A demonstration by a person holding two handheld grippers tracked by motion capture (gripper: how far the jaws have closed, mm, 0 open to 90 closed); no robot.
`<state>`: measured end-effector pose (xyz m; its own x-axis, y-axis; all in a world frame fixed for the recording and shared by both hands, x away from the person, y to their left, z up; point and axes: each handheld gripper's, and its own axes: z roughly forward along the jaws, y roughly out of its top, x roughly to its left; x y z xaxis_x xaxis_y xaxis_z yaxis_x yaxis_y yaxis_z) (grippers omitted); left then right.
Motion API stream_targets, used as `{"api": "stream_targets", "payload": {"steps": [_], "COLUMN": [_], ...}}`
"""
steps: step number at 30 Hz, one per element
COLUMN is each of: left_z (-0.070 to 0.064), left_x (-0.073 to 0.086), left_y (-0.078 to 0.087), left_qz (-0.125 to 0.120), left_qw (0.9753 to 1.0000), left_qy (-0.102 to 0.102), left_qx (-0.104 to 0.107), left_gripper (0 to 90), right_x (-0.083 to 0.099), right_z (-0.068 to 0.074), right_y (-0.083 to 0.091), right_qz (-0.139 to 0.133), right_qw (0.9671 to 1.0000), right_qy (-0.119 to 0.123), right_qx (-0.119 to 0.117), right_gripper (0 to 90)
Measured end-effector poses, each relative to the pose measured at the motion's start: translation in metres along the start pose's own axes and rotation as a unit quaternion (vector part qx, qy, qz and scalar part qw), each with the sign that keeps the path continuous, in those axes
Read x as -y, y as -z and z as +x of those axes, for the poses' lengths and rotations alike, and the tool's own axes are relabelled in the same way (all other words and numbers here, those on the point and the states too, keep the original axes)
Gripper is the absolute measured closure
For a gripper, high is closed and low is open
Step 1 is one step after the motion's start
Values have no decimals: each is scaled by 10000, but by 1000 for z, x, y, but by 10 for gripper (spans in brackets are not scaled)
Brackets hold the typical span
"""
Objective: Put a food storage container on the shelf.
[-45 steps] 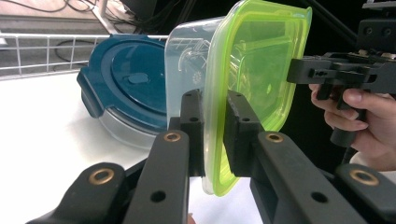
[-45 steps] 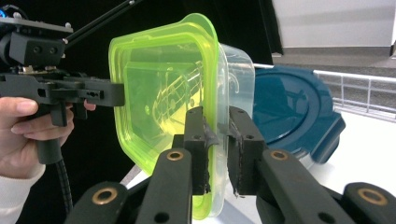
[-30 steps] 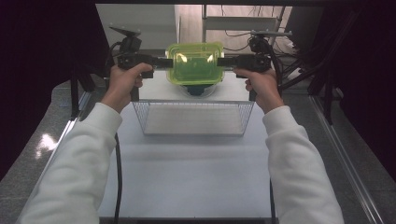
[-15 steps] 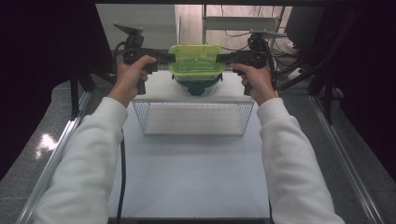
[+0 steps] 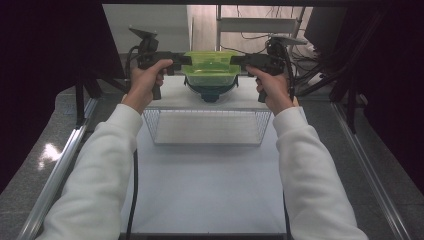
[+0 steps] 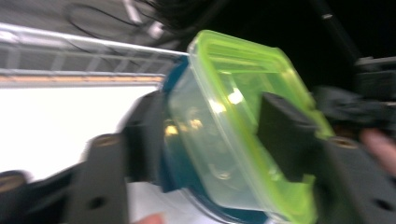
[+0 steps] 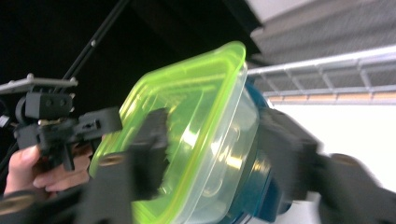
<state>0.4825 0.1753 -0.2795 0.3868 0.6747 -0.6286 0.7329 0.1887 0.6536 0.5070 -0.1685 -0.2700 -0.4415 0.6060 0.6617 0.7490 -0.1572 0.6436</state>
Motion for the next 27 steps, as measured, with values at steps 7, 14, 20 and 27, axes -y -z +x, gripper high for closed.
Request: {"api": "stream_targets", "payload": {"steps": [7,14,20,27], "left_z": [-12,-28,-29,-24], "left_x": [12,47,92,143], "left_y": [25,61,82,96], "left_qz": [-344,-400,-379,-315], "left_qw": [9979,9909,9878,9858], "left_qy": [-537,-1224,-1492,-1643], "left_qx": [-144,-394,-231,-106], "left_gripper": [256,243,242,243], "right_x": [9,34,68,108], "right_z": [8,12,9,-1], "right_y": [28,66,92,118], "right_qz": [-354,-196,-114,-60], "right_qw": [9963,9849,9798,9767], "right_qy": [784,1700,1973,2131], "right_qx": [48,249,304,246], "right_gripper": [246,227,227,232]}}
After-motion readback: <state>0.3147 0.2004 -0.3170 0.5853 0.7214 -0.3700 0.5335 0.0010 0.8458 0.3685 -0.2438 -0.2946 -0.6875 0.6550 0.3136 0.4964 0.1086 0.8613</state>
